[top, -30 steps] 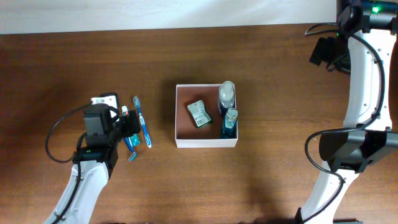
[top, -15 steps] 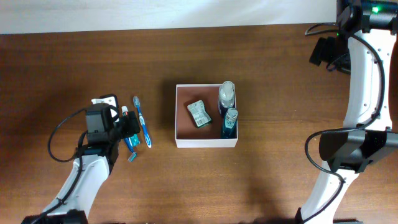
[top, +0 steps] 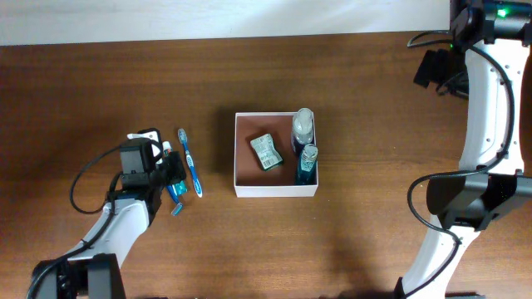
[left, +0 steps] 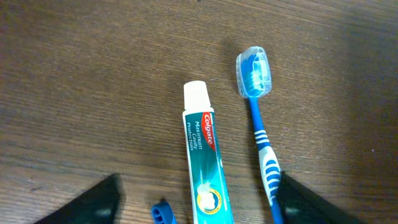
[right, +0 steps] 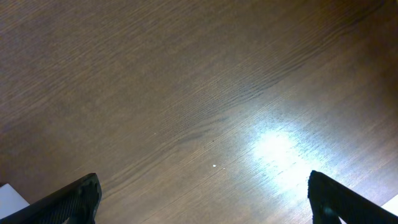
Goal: Pack container
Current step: 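Lower the left gripper and close it on the toothpaste tube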
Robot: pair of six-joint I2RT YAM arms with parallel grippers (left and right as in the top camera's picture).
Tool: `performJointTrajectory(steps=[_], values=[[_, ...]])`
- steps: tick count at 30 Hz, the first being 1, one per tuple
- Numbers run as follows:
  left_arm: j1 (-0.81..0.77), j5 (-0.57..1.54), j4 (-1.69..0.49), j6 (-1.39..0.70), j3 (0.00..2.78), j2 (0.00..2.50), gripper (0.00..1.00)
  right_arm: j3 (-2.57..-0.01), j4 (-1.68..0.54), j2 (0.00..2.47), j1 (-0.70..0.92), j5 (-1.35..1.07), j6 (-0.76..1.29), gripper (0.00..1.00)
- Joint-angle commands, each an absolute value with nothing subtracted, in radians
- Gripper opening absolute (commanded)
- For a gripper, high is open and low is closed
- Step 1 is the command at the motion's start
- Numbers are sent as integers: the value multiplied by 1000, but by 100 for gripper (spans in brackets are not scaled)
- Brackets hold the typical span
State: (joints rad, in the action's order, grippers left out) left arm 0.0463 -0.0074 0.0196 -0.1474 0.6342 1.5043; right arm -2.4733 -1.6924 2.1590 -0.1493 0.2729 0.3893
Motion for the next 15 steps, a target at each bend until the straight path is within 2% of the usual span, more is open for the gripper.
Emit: performJointTrajectory(steps=[1,6,8,9,10,15], values=[[49,4,39,-153,652,1524,99,-2484,-1694,2138,-152,289,389,98],[49,4,54,-153,652,1524,99,-2484,-1694,2138,-152,289,389,98],[49,4,52,-153,652,1524,89,-2484,-1694,2138,-152,289,389,98],[49,4,52,-153,652,1524,77,-2484,-1694,2138,-152,289,389,98],[49,4,52,-154,652,1524,71,-2484,-1694,2138,-152,289,389,98],[49,4,52,-153,652,1524,66,-2484,-1694,2138,-152,289,389,98]])
